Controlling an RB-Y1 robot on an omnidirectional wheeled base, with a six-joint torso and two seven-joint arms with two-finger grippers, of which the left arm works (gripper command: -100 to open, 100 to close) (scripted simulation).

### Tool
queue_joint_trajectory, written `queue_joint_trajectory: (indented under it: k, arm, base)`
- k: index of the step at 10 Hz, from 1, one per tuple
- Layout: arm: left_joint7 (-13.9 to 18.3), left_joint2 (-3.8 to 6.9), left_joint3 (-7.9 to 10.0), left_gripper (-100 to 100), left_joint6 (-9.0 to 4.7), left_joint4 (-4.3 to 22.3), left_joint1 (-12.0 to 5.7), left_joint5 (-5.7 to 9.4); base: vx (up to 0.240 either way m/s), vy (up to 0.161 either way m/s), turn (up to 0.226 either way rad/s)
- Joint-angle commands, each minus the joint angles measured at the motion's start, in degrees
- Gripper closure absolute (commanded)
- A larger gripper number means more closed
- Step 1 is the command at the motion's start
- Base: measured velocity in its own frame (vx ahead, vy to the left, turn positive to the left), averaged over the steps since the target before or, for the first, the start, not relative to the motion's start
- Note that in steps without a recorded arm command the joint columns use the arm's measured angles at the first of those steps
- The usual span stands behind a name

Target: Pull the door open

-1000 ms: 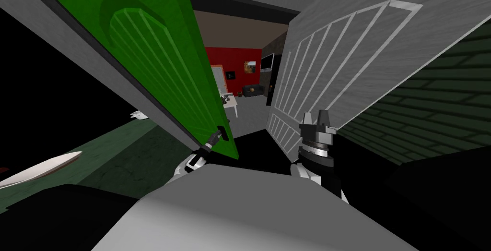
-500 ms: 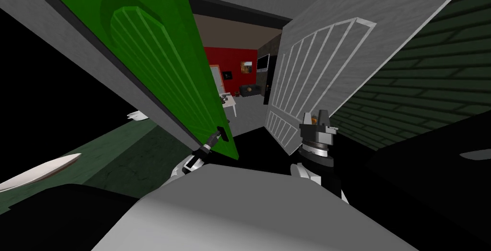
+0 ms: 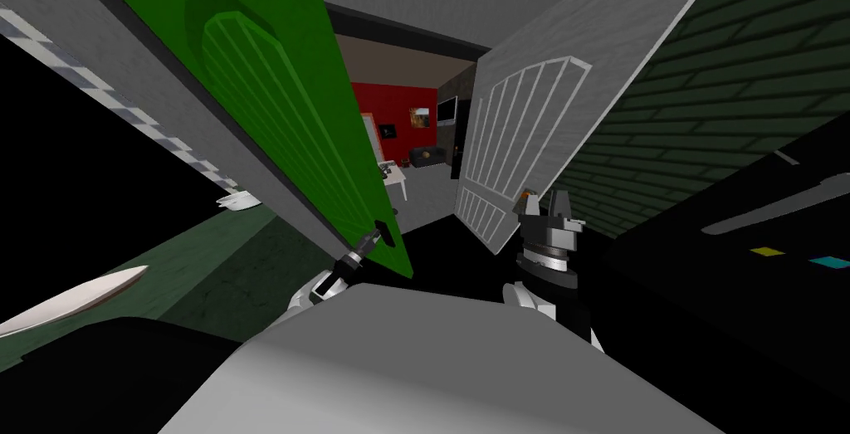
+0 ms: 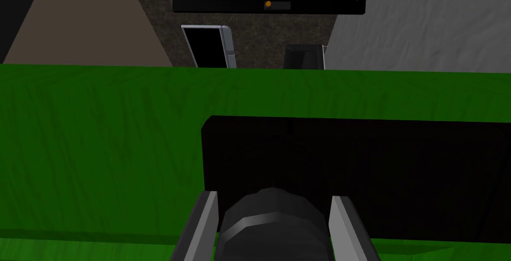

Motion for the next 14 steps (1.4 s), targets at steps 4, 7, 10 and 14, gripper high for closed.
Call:
queue_joint_trajectory:
  k: [4, 7, 10, 14]
  arm:
    - [0.9, 1.26, -0.44, 100, -2.53, 0.7, 0.95, -0.10]
    - [1.7, 2.46, -0.54, 100, -4.86, 1.7, 1.46, -0.10]
    - [2.4, 3.69, -0.63, 100, -7.23, 2.6, 1.98, -0.10]
    - [2.8, 4.16, -1.02, 100, -8.60, 3.4, 2.13, -0.25]
  base:
    - [-0.147, 0.088, -0.114]
    - [-0.168, 0.115, -0.144]
    - [-0.169, 0.082, -0.115]
    - [-0.142, 0.081, -0.087]
